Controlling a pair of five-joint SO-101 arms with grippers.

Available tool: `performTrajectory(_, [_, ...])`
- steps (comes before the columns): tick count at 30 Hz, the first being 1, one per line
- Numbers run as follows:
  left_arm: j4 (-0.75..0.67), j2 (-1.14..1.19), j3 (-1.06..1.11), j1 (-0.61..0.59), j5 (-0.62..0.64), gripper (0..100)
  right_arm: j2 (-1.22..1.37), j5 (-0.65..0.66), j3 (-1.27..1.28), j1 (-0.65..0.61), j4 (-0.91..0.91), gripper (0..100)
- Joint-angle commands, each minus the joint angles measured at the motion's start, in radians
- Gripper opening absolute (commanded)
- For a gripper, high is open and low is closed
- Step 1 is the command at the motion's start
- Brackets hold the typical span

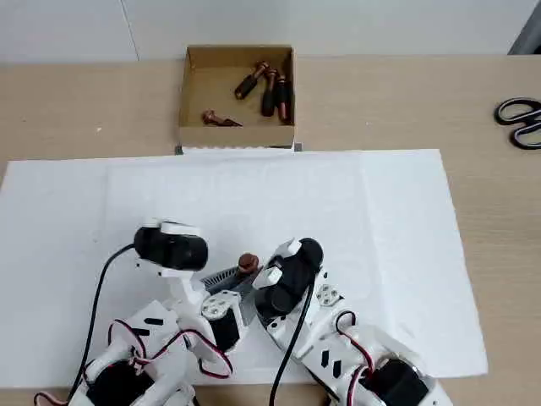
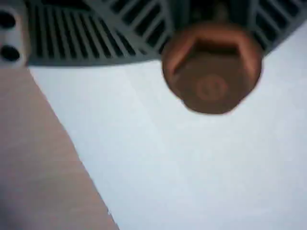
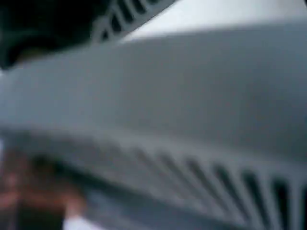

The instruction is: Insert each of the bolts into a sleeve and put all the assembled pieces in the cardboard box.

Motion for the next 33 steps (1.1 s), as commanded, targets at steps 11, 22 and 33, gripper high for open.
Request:
performTrajectory(11, [-0.023, -0.002, 0.012, -0.014, -0.146, 17, -0.002, 0.012, -0.009, -0.001, -0.028, 0.5])
performTrajectory(22, [0.003, 0.000, 0.021, -0.074, -0.273, 19, -0.002, 0.012, -0.008, -0.001, -0.025, 0.5])
performTrajectory(33, [0.100, -0.002, -0.079, -0.213, -0.381, 19, -0.002, 0.012, -0.005, 0.001, -0.027, 0.5])
